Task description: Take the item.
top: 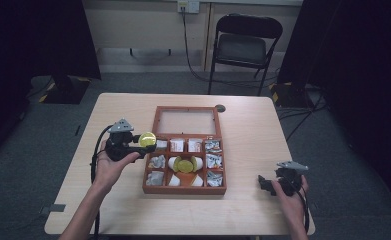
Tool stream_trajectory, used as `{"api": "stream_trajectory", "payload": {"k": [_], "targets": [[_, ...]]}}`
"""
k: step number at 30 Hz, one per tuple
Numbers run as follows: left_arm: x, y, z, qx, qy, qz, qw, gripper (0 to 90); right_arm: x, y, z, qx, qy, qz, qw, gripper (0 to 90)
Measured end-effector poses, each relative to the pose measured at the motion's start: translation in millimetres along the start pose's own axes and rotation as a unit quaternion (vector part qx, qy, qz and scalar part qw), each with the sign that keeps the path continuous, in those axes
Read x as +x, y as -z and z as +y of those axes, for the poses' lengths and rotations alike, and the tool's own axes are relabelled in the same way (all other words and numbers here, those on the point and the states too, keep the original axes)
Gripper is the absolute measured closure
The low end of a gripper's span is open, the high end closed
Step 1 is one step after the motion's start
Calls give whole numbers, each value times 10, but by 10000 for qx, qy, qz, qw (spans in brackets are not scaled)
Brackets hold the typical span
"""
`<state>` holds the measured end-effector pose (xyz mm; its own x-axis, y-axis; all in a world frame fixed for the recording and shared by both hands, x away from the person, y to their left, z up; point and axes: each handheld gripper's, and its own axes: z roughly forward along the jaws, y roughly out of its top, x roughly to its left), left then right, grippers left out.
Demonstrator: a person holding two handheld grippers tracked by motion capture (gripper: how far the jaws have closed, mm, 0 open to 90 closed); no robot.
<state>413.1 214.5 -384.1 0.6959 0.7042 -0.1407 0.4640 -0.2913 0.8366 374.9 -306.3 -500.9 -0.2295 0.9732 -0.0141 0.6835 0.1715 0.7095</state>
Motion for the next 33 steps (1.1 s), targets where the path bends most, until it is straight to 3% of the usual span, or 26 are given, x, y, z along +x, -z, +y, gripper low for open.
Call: {"api": "stream_trajectory", "payload": {"k": [23,33], "targets": [[353,179,-145,-37,318,406,9987,394,0,0,0,0,0,1,10000,0],[542,193,-277,83,498,583,9970,394,0,0,0,0,0,0,10000,0]]}}
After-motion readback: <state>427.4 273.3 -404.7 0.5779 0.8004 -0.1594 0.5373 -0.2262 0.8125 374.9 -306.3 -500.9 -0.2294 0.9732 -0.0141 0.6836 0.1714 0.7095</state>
